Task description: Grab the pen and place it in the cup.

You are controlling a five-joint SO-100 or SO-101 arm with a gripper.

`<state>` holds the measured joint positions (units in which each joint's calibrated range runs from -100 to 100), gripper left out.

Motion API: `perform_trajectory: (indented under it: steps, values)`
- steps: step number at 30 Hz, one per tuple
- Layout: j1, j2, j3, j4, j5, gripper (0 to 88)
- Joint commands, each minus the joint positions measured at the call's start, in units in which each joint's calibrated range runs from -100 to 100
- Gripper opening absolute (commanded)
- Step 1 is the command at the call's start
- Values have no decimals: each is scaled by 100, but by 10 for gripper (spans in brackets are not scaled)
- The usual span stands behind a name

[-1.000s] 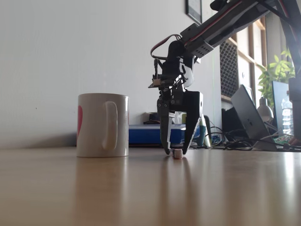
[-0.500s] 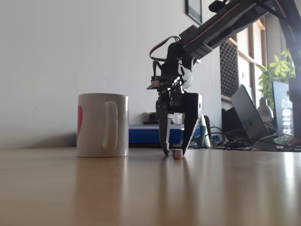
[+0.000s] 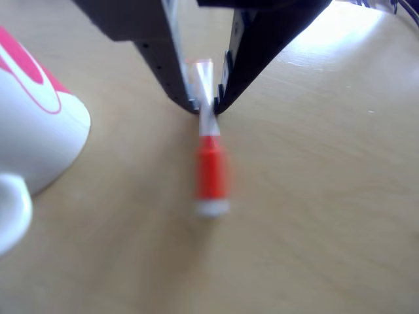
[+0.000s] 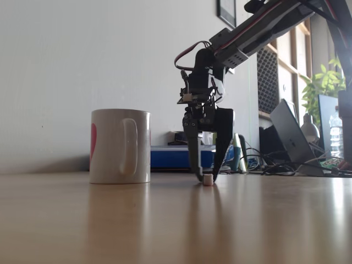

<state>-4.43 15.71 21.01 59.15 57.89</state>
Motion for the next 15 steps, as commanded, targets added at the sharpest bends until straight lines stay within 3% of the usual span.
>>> perform_trajectory:
  steps: [1,10,15]
  values:
    - [21,6,85,42,39,12]
    - [46,-44,58,50,-35,12]
    - [72,-766,140,42,-424,12]
